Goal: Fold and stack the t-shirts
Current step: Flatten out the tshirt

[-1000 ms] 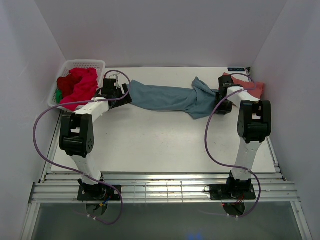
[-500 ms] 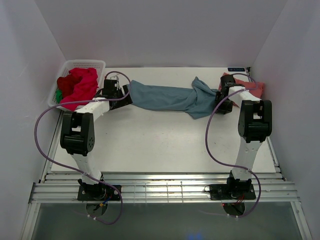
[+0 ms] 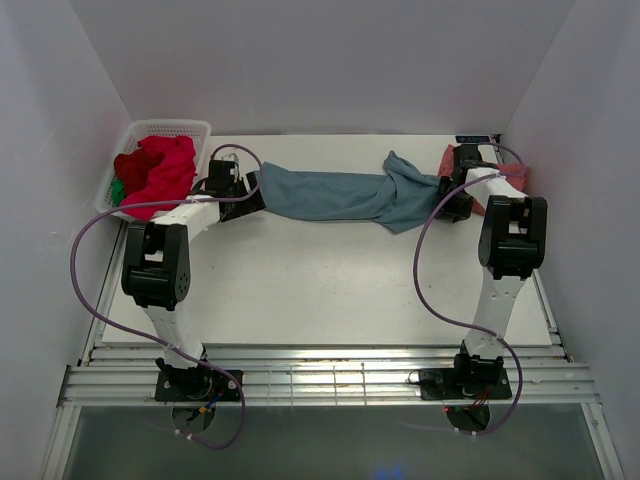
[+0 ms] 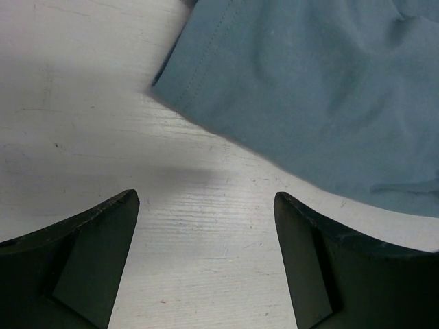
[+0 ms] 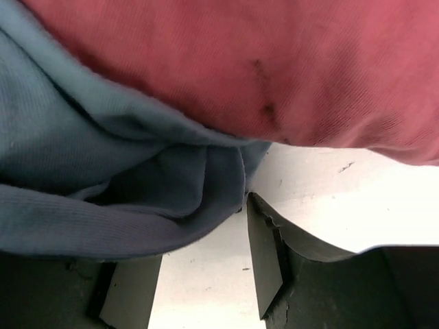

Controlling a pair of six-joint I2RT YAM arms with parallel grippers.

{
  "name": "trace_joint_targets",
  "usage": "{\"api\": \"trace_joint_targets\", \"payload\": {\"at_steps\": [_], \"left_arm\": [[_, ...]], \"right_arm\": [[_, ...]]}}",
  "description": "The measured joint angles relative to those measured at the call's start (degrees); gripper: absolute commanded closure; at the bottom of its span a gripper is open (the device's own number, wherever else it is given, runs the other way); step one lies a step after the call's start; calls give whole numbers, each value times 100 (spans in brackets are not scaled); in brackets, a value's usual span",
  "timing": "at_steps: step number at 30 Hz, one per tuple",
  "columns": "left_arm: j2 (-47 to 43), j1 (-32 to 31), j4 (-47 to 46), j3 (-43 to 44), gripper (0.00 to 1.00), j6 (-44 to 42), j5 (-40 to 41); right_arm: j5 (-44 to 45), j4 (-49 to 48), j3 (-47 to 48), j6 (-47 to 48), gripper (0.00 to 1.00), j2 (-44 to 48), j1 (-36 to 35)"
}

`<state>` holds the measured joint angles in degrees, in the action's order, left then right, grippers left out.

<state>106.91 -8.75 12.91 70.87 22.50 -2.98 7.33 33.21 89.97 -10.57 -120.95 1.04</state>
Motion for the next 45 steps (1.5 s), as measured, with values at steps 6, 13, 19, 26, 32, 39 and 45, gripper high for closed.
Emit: {"api": "trace_joint_targets", "payload": {"at_steps": [6, 13, 19, 26, 32, 39, 45], "left_arm": [[0, 0, 0, -7, 10, -2, 0], [0, 0, 17, -83, 10, -20, 0], [0, 0, 39, -87, 10, -20, -2], [0, 0, 39, -85, 10, -15, -37], [57, -2, 35, -57, 16, -7, -315], [-50, -463, -337, -175, 25, -92, -964], [-129, -1816, -754, -201, 27, -166, -1519]], "right_arm": [[20, -24, 424, 0, 73, -289, 44], [-42, -181, 474, 48, 90, -341, 50], [-177, -219, 448, 76, 92, -315, 48], [-192, 452, 640, 251, 92, 260, -313], [-275, 1340, 3088, 332, 92, 466, -890], [-737, 1147, 4105, 96, 92, 1582, -1080], [-997, 820, 3803, -114, 92, 2297, -1064]]}}
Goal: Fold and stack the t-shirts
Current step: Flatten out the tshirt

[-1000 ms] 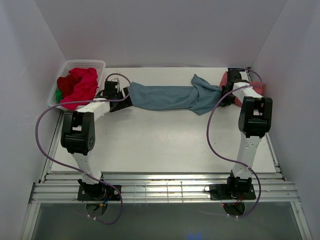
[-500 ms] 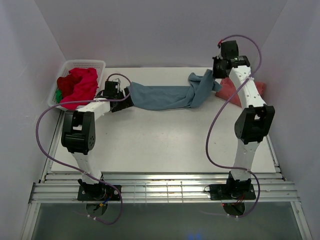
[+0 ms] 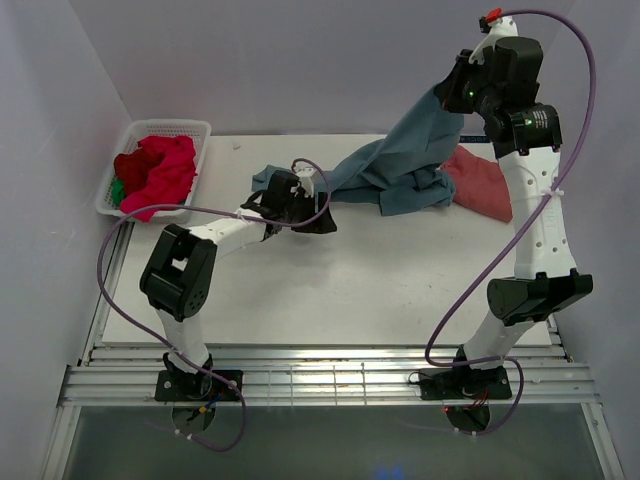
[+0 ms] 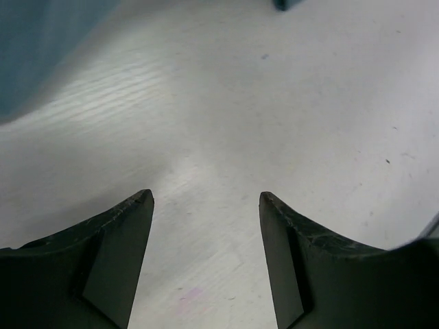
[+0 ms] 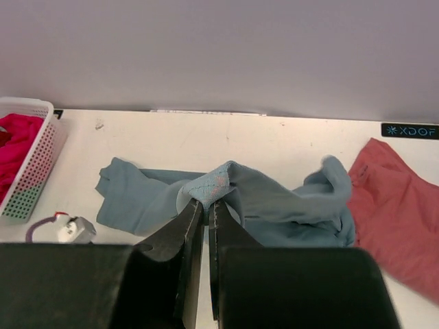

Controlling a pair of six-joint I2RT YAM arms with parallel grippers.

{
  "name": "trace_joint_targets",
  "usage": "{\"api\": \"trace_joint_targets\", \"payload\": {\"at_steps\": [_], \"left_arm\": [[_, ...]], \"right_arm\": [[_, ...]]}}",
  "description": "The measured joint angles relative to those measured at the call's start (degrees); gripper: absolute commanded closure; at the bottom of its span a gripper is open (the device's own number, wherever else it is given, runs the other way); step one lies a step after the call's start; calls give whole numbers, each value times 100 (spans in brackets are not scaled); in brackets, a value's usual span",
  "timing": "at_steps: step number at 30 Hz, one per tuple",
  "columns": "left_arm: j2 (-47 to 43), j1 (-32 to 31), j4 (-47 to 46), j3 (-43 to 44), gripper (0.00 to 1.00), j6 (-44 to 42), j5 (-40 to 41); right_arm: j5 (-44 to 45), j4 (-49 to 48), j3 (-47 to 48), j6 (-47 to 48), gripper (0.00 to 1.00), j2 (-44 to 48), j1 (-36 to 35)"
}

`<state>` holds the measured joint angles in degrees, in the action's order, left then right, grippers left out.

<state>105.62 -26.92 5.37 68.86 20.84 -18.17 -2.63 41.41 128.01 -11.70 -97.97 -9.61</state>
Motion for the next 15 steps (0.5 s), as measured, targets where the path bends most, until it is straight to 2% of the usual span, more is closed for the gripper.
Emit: {"api": "trace_joint_targets", "payload": {"at_steps": [4, 7, 15], "left_arm": [[122, -345, -251, 138, 26, 81, -111], [321, -348, -417, 396, 23, 76, 282], [1178, -323, -833, 898, 17, -358, 2538]], "right_arm": [[-166, -81, -136, -39, 92, 11, 0], [-190, -85, -247, -59, 92, 9, 0], [-273, -125, -669, -125, 92, 26, 0]]}}
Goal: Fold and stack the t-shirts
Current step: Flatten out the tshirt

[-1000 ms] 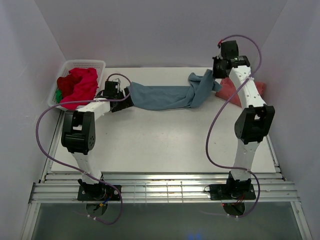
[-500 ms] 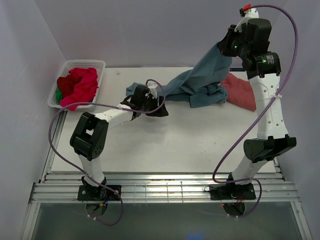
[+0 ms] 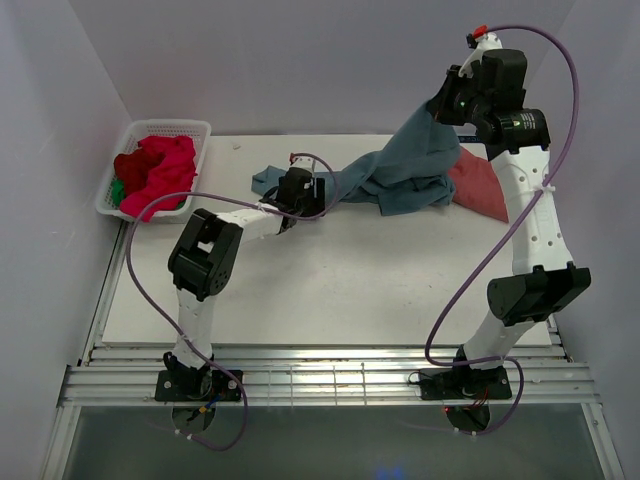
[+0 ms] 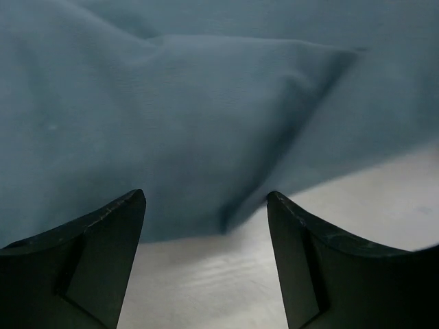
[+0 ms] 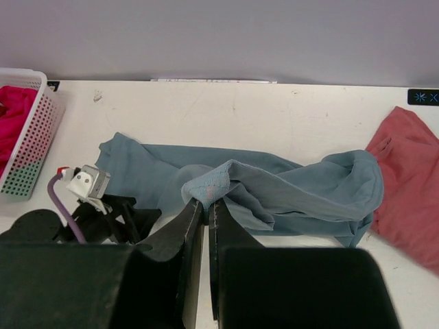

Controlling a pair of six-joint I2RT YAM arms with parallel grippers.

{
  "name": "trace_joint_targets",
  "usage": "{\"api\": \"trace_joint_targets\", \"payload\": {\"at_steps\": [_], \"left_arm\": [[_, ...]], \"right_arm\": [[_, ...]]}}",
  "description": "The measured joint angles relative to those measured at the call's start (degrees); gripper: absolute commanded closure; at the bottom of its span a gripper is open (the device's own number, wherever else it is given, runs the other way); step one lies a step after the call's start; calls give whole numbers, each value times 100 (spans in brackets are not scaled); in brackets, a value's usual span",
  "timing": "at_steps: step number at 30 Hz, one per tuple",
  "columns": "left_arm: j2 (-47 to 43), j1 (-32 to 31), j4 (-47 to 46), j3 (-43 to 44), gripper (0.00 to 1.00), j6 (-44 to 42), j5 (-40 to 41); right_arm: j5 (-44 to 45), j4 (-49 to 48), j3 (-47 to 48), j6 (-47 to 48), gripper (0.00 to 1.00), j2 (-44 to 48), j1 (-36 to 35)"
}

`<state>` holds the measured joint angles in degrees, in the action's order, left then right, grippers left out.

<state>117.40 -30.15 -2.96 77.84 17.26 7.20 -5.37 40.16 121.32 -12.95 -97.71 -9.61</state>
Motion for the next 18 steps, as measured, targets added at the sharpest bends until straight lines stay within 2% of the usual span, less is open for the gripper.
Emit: {"api": "trace_joint_targets", "payload": {"at_steps": [3, 6, 10, 18], "left_arm": [[308, 37, -85, 92, 16, -195, 903], [492, 155, -26, 387, 16, -358, 1451], [457, 343, -55, 758, 16, -435, 1840], [107, 424, 555, 363, 16, -212, 2339]], "right_arm": [[0, -22, -70, 0, 92, 39, 0], [-2, -107, -389, 0, 92, 201, 0], [11, -136, -726, 2, 92, 365, 0], [87, -136, -872, 7, 92, 409, 0]]}}
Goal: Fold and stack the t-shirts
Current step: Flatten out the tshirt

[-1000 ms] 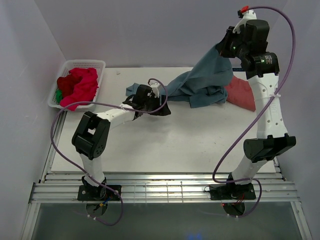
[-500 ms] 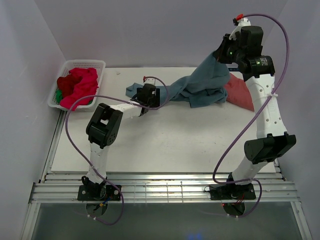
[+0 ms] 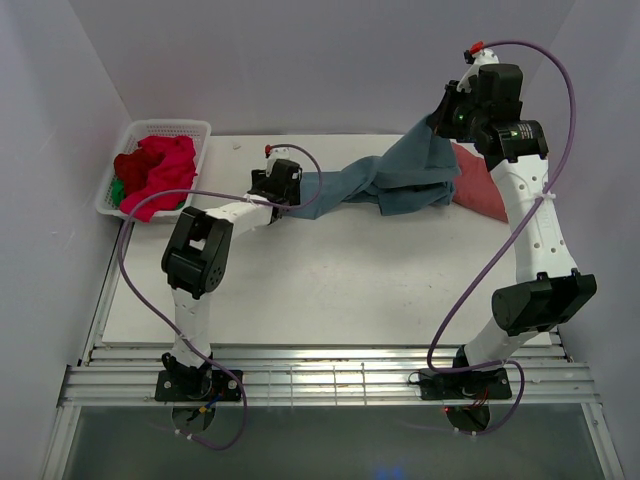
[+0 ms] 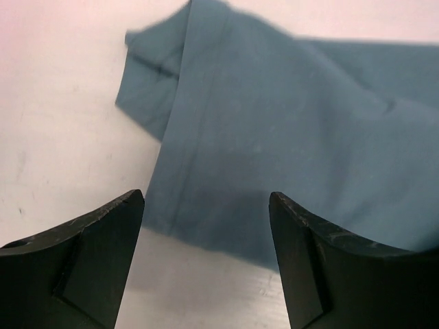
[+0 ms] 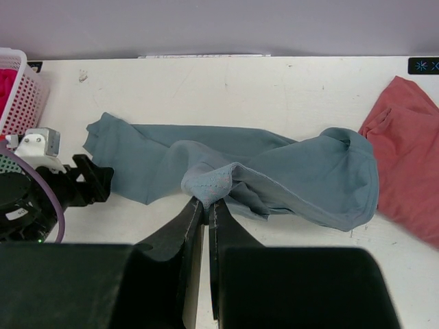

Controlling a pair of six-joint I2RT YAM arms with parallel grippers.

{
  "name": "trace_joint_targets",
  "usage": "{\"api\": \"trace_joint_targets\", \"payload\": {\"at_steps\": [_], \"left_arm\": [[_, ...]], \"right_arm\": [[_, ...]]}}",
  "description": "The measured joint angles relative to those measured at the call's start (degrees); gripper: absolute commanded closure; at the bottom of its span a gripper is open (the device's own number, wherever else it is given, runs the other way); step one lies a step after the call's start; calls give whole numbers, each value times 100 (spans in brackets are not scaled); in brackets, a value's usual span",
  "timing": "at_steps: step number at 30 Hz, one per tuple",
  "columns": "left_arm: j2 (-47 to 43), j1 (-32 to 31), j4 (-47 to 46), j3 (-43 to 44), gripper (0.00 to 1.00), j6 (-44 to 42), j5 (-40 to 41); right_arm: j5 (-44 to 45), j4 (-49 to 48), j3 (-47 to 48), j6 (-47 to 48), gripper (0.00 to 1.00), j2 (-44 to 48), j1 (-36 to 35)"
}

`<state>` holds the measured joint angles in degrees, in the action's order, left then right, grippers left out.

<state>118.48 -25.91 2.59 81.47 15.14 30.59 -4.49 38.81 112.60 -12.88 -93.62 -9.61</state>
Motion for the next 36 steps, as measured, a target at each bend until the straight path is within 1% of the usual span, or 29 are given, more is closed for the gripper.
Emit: {"api": "trace_joint_targets", "payload": {"at_steps": [4, 9, 12, 16, 20, 23, 26, 27, 29, 30, 31, 33, 34, 36], "left_arm": [[0, 46, 424, -190, 16, 190, -15], [-2, 175, 595, -402, 17, 321, -39], [-11, 258, 535, -431, 18, 382, -111], [-52, 437, 216, -619, 19, 402, -350], [-118, 623, -59, -793, 27, 389, -640], [-116, 688, -162, -800, 30, 334, -778], [-116, 723, -264, -800, 38, 310, -883], [-114, 723, -297, -800, 46, 299, -909], [-103, 723, -374, -793, 55, 297, -944], [-83, 723, -407, -785, 62, 289, -962], [-59, 723, -428, -772, 76, 286, -977], [22, 723, -439, -702, 89, 275, -1005], [61, 723, -442, -647, 100, 249, -1014], [127, 723, -422, -533, 100, 236, -1016]], "right_arm": [[-2, 0, 0, -2, 92, 0, 0], [-2, 0, 0, 0, 92, 0, 0], [-2, -7, -17, 0, 92, 0, 0], [-2, -37, -195, -2, 92, 9, 0], [0, -28, -319, -2, 92, 9, 0], [-2, -31, -334, -2, 92, 15, 0], [-2, -35, -343, -2, 92, 15, 0], [-2, -42, -358, -2, 92, 15, 0], [-2, -37, -378, -2, 92, 15, 0], [0, -39, -389, 0, 92, 15, 0], [0, -39, -411, -2, 92, 17, 0], [4, -42, -466, 0, 92, 28, 0], [7, -42, -503, 0, 92, 33, 0], [33, -33, -601, 0, 92, 44, 0]]}}
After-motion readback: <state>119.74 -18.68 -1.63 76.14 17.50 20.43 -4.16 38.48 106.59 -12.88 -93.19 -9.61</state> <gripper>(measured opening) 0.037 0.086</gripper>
